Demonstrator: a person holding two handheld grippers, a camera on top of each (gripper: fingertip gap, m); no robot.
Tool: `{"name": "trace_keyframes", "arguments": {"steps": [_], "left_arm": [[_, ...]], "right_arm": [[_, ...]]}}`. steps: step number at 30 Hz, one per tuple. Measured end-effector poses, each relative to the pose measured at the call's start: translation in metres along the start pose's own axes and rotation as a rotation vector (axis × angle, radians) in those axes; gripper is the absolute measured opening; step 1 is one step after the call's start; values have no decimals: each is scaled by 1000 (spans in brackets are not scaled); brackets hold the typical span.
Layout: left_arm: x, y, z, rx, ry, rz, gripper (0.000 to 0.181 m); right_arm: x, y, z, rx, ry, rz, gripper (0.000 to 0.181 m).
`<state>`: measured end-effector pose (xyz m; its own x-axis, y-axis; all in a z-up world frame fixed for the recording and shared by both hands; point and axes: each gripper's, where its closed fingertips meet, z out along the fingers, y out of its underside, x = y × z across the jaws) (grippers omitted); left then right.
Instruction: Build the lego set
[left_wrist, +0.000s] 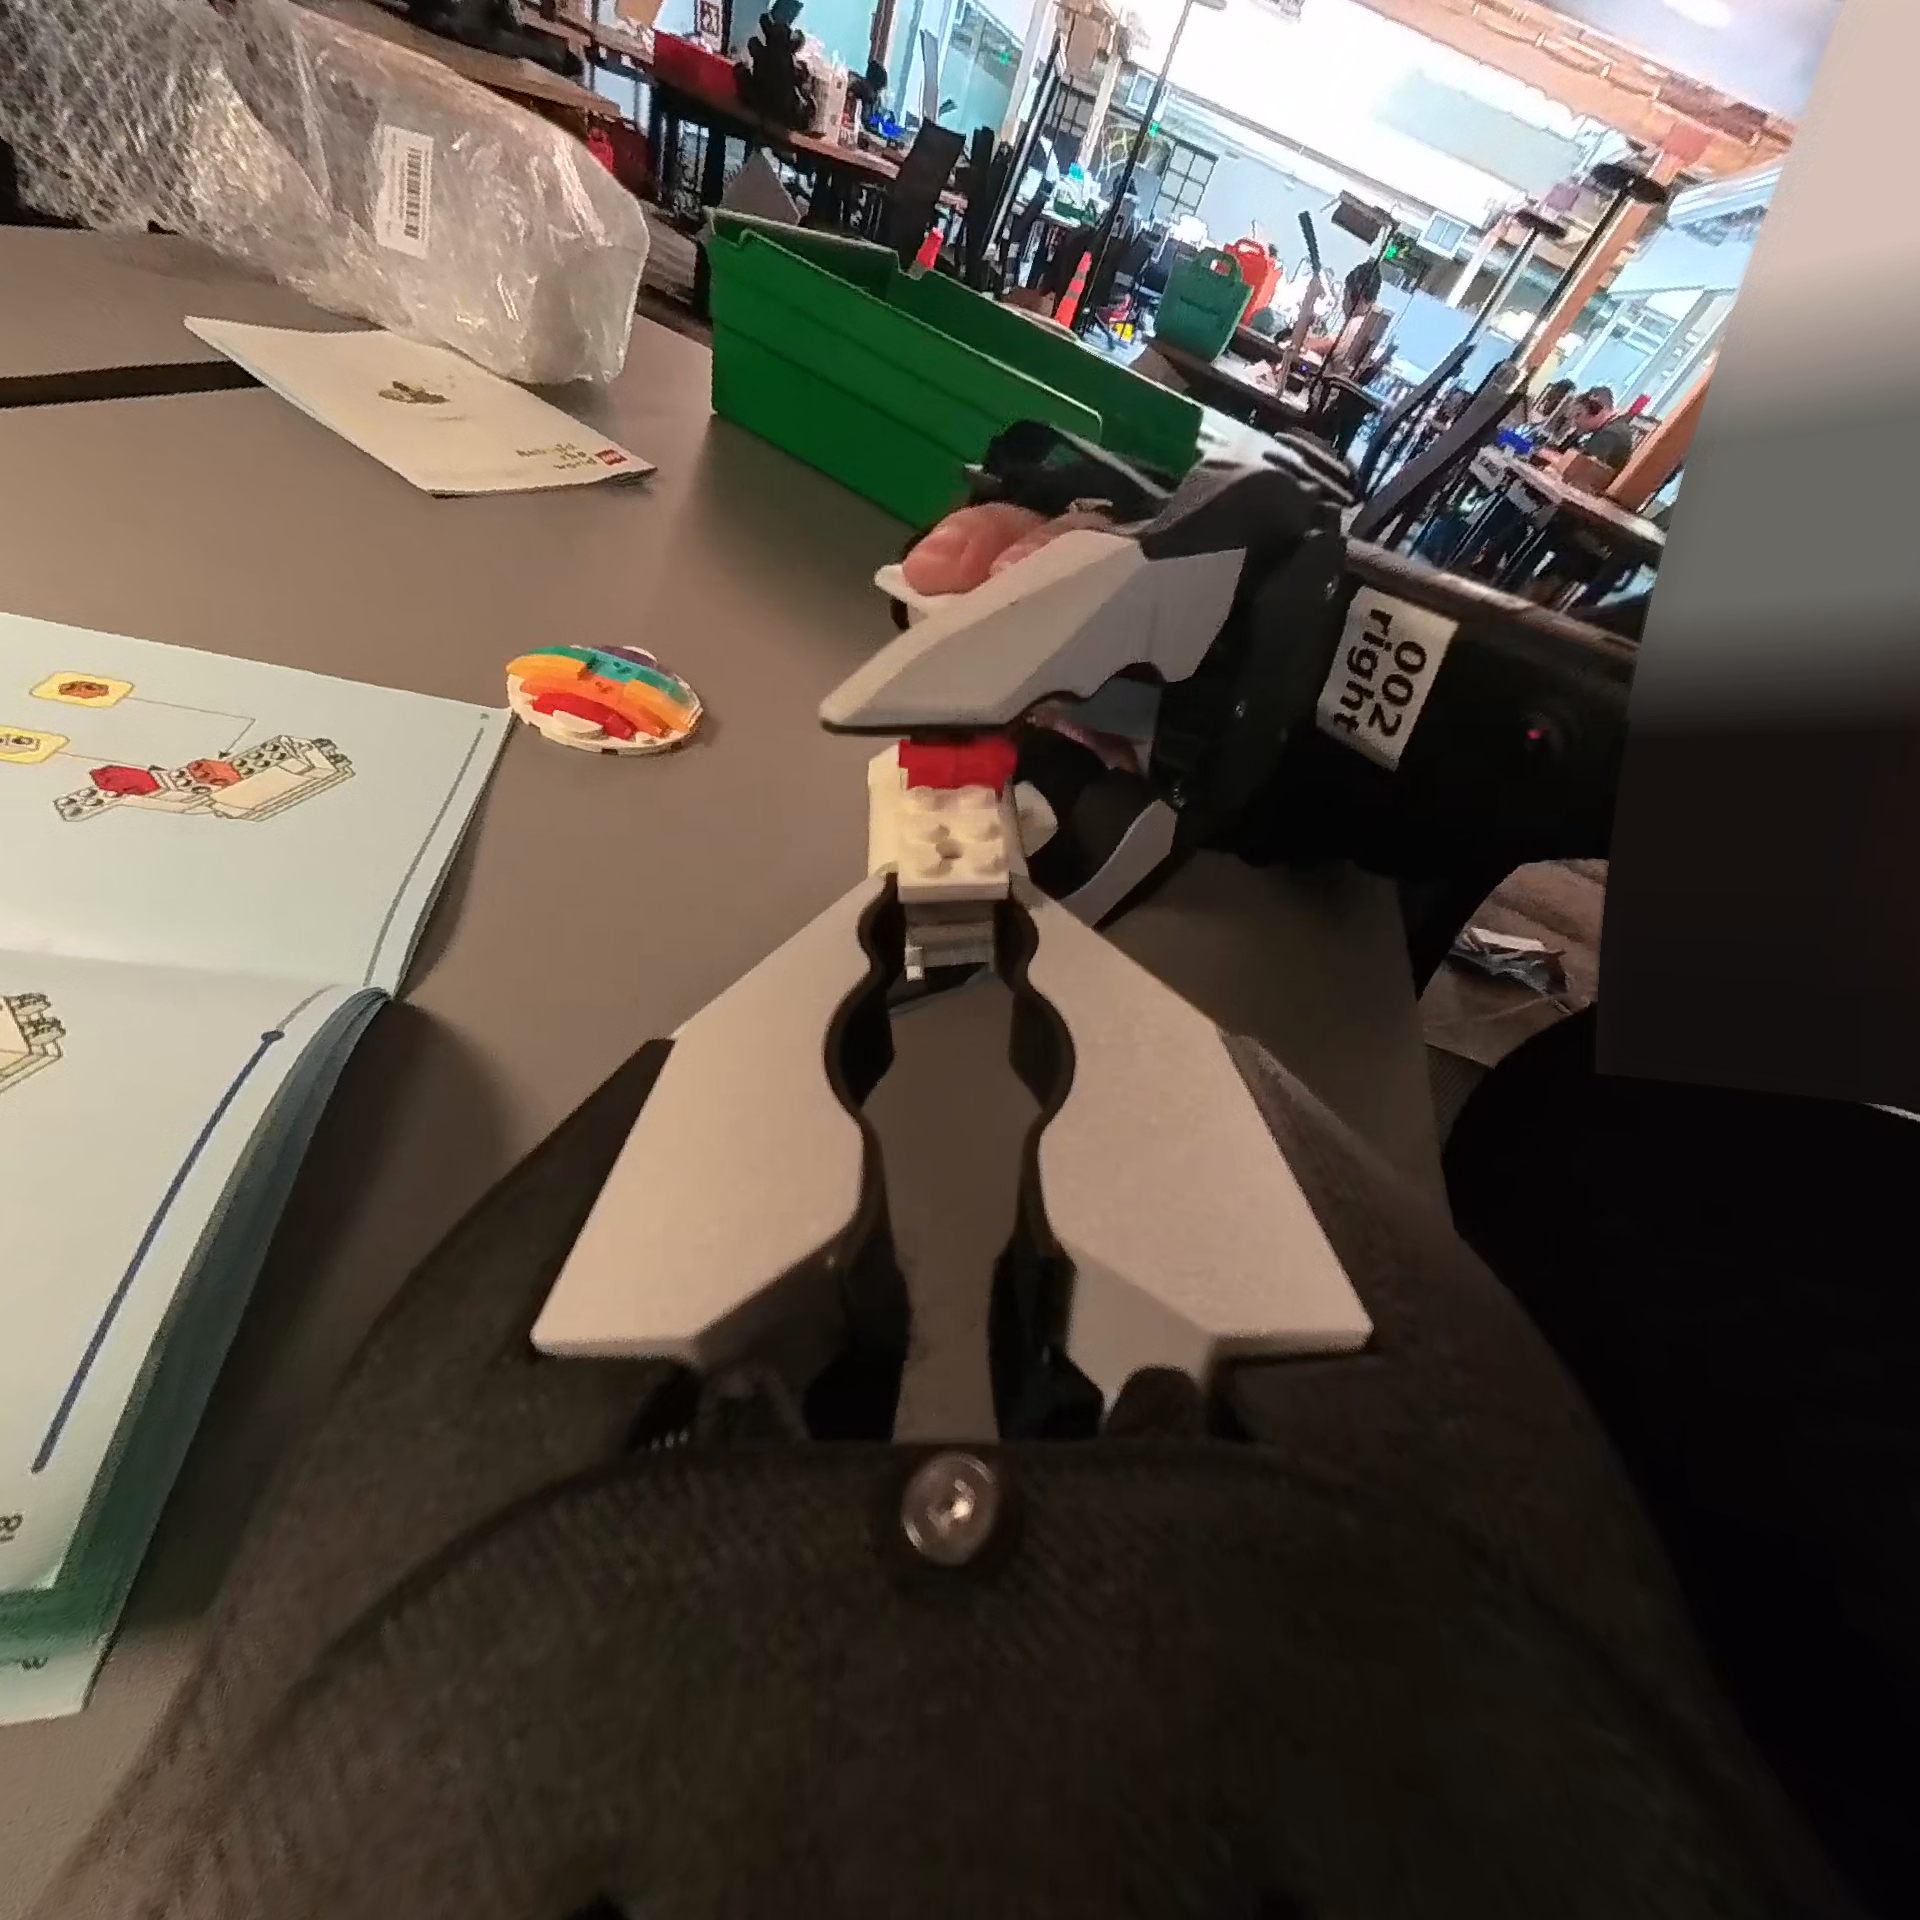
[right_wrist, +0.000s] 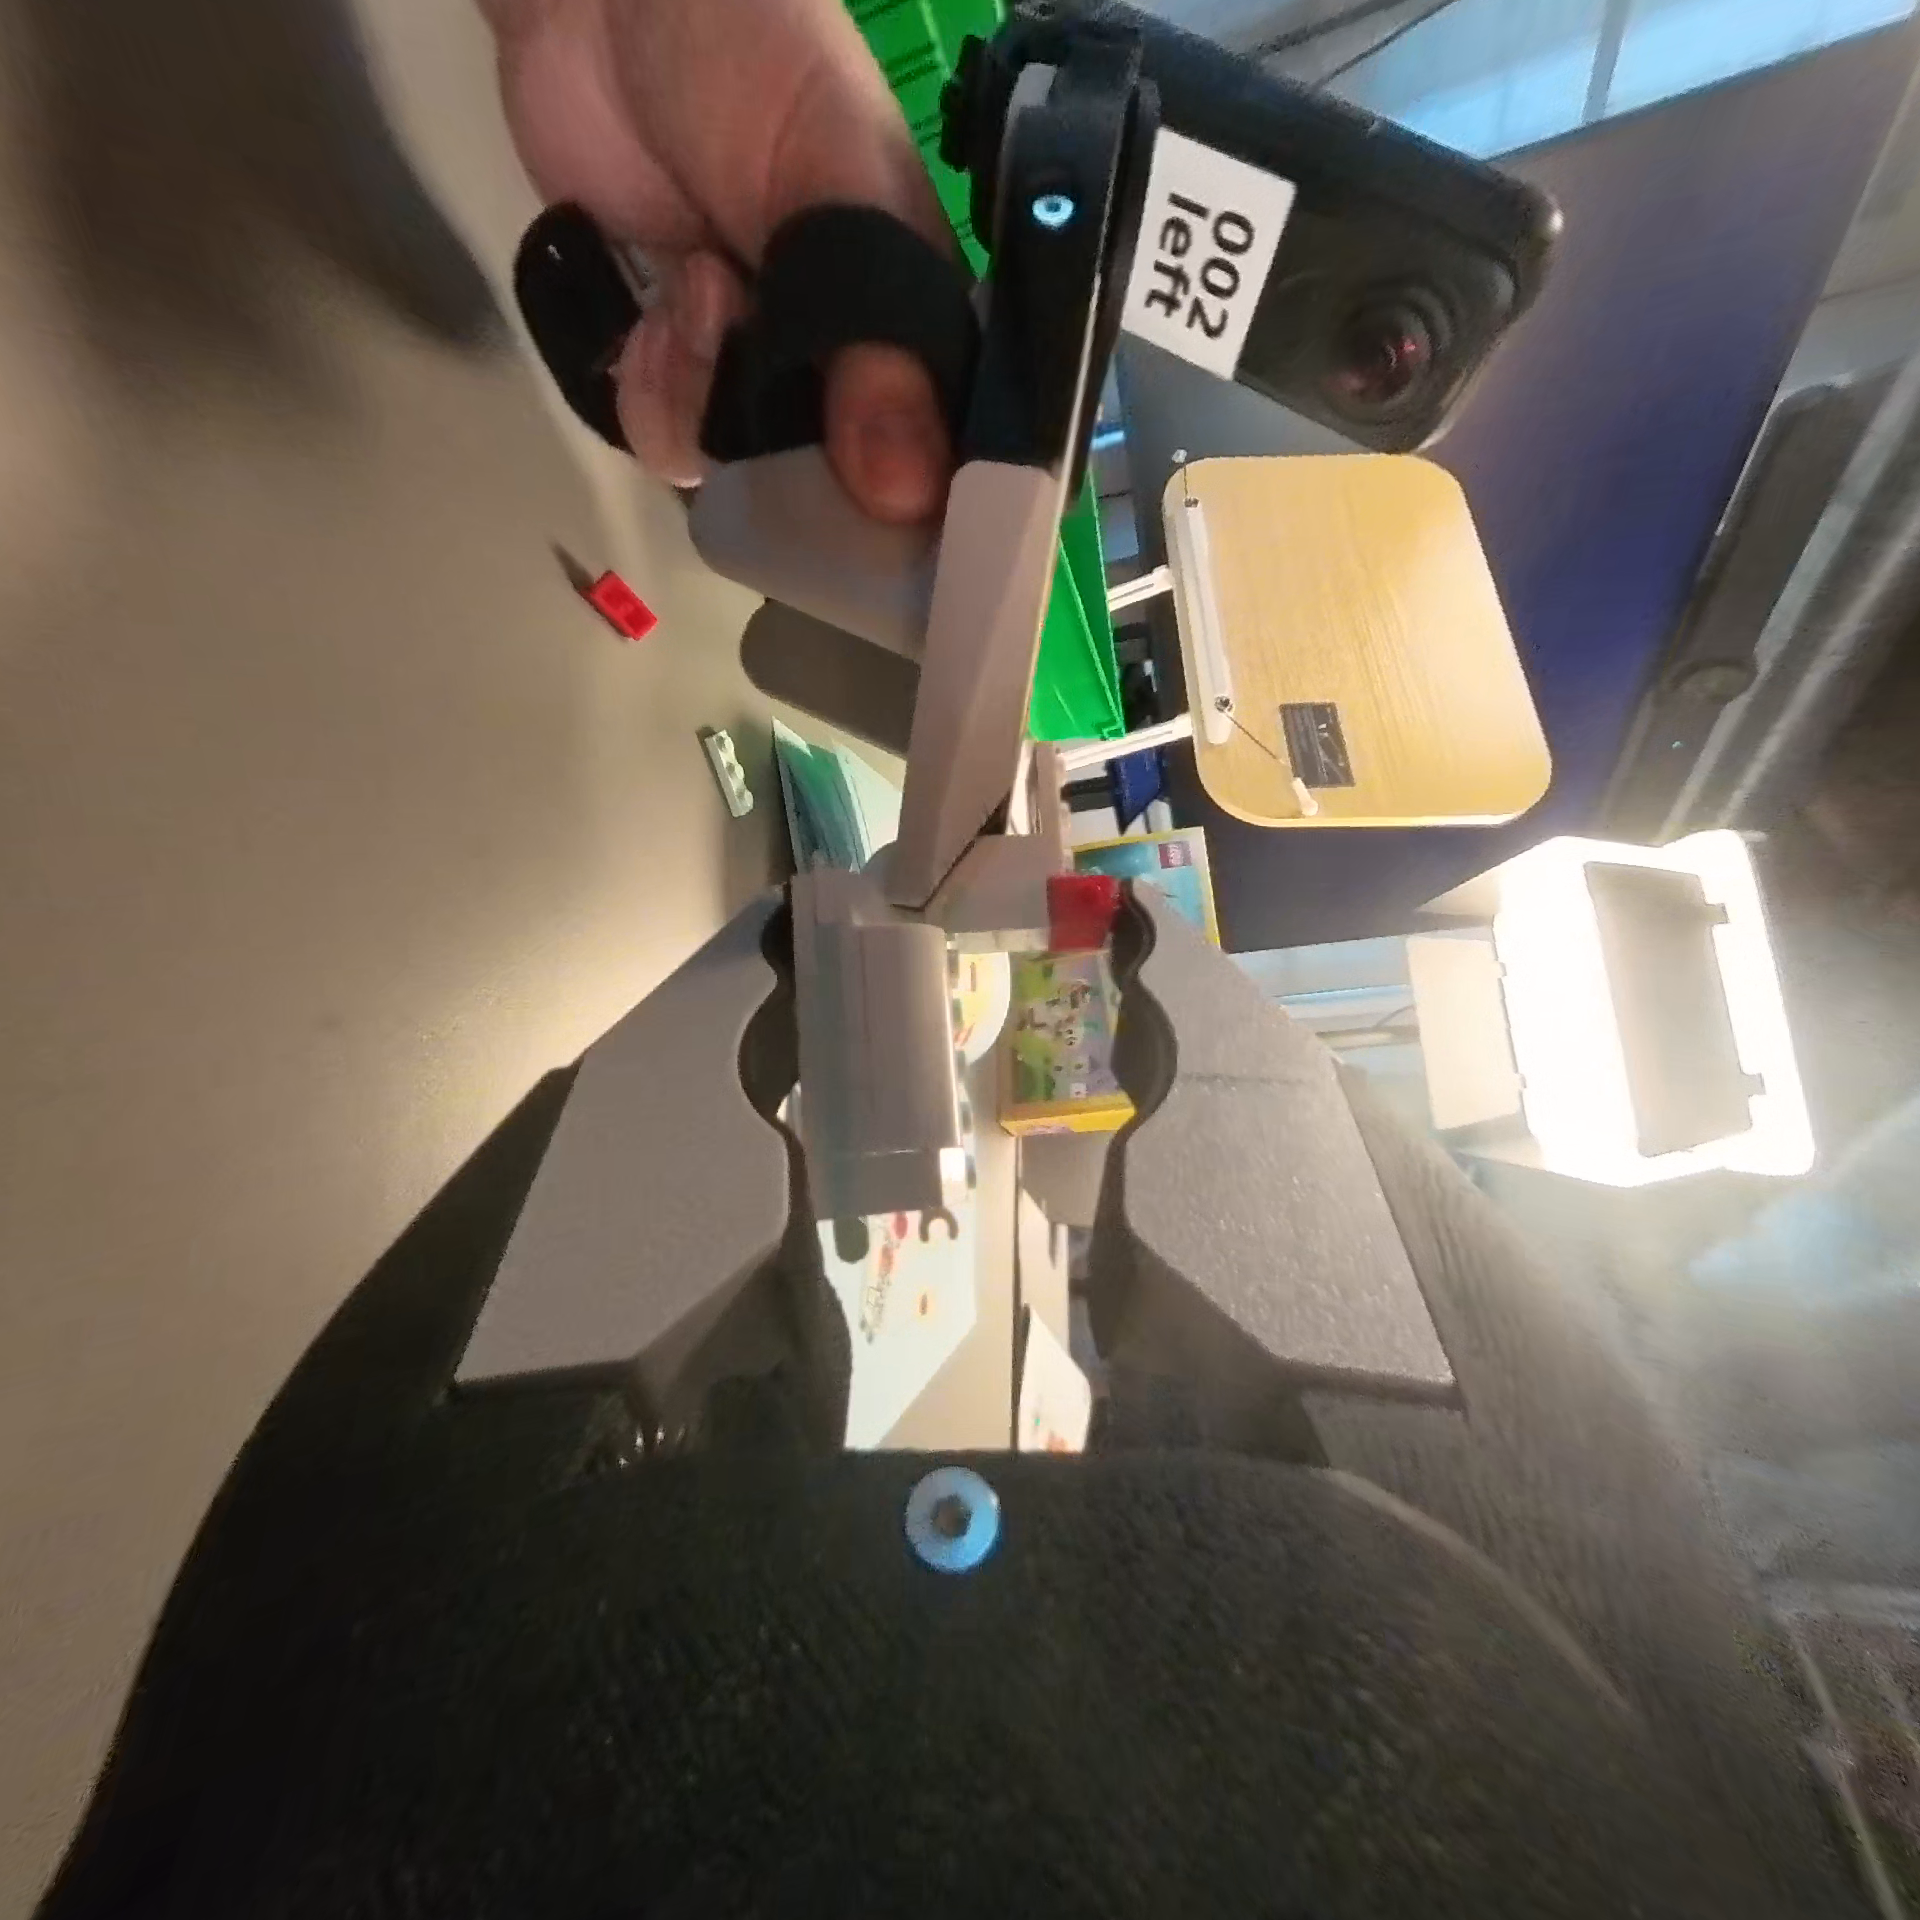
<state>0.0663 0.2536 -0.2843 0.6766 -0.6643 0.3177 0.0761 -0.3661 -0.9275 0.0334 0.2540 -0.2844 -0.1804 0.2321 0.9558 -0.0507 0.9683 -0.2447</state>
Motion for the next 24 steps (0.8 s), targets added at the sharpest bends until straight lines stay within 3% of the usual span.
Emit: {"name": "trace_keyframes", "arguments": {"steps": [18, 24], "left_arm": [[-3, 8, 3, -49, -23, 20, 15], [-4, 0, -2, 19, 13, -45, 19]], "right_arm": [[-9, 4, 0, -17, -20, -66, 57], [-7, 7, 0, 15, -19, 118, 58]]}}
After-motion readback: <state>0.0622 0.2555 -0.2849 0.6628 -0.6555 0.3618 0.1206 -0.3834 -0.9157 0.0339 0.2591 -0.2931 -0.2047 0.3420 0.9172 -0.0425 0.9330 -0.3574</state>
